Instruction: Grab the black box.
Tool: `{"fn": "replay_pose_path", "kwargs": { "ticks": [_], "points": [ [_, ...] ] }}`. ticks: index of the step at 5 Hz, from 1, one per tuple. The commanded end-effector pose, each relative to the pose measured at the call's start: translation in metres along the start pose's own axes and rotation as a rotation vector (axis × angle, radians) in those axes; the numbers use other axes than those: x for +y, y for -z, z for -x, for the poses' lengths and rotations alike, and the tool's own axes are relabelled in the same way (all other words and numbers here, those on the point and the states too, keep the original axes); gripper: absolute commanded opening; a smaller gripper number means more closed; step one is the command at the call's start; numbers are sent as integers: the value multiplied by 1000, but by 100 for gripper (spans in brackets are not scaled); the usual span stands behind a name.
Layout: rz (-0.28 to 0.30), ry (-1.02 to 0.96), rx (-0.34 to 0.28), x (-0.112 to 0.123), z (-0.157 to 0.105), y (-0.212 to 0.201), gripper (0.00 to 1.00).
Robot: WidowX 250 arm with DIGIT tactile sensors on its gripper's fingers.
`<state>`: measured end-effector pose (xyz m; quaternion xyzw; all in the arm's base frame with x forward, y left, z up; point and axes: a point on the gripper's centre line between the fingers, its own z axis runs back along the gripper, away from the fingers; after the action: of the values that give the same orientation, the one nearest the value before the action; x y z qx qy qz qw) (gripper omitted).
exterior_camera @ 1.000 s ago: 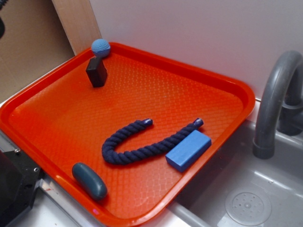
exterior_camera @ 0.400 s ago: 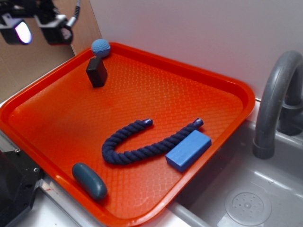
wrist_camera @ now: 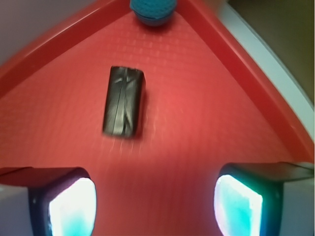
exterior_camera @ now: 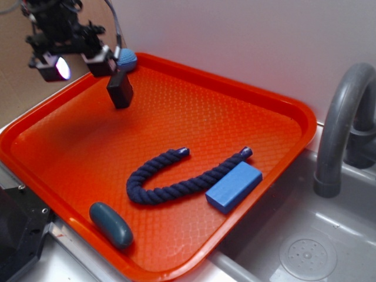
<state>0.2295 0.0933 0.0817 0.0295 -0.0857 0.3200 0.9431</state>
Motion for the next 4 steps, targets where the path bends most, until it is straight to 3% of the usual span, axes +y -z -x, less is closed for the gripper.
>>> {"fn": "replay_pose_path", "kwargs": {
  "ticks": [1,3,4],
  "points": [
    [40,50,-38,-28,-28,19,100],
    [57,40,-28,-36,-39,17,100],
    [28,31,-26,-34,-41,18,100]
  ]
}}
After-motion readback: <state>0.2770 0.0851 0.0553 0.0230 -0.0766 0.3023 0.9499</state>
